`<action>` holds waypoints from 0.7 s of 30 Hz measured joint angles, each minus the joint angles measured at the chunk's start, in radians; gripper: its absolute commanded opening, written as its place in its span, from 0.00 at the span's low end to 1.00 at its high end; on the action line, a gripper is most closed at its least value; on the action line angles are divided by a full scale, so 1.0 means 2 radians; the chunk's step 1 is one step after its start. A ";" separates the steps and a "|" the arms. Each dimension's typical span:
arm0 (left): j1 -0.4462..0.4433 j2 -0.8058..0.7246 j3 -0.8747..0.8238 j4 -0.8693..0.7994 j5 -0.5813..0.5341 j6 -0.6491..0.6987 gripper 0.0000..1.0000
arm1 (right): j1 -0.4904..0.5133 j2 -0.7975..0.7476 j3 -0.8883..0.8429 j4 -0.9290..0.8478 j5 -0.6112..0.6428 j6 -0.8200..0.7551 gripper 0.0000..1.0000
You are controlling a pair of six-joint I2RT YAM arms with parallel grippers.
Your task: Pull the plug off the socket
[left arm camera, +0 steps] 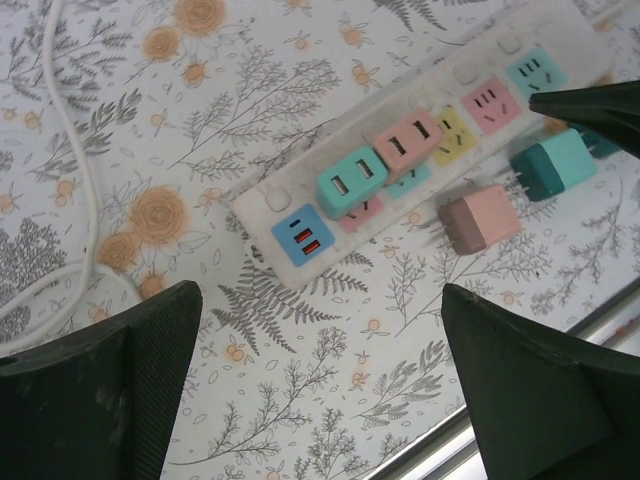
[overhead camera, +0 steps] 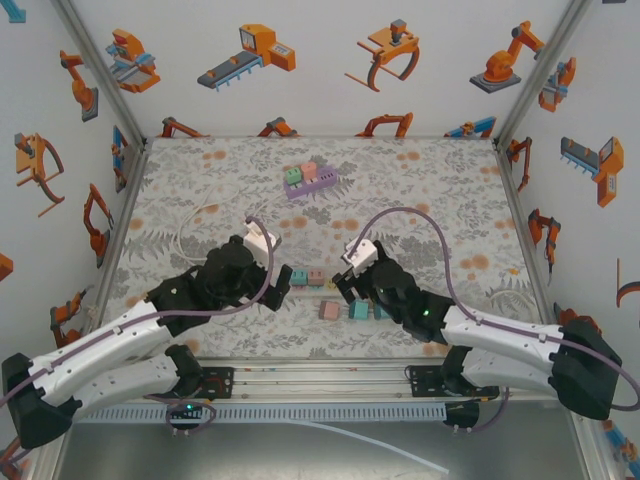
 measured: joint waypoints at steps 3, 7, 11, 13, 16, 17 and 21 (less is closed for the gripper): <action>0.025 0.009 0.000 -0.005 -0.001 -0.017 0.97 | -0.034 0.018 0.018 -0.005 -0.077 -0.053 0.75; 0.069 0.019 0.000 -0.013 0.003 -0.039 0.97 | -0.057 0.047 0.057 -0.029 -0.172 -0.116 0.75; 0.111 0.032 -0.007 -0.014 0.024 -0.061 0.97 | -0.070 0.088 0.107 -0.070 -0.245 -0.171 0.74; 0.131 0.040 -0.011 -0.014 0.037 -0.071 0.97 | -0.072 0.110 0.132 -0.093 -0.270 -0.195 0.73; 0.162 0.058 -0.014 -0.014 0.058 -0.085 0.97 | -0.074 0.146 0.164 -0.123 -0.299 -0.225 0.70; 0.171 0.064 -0.014 -0.014 0.065 -0.089 0.97 | -0.075 0.159 0.173 -0.132 -0.306 -0.233 0.69; 0.192 0.082 -0.018 -0.006 0.089 -0.099 1.00 | -0.077 0.201 0.200 -0.159 -0.328 -0.258 0.65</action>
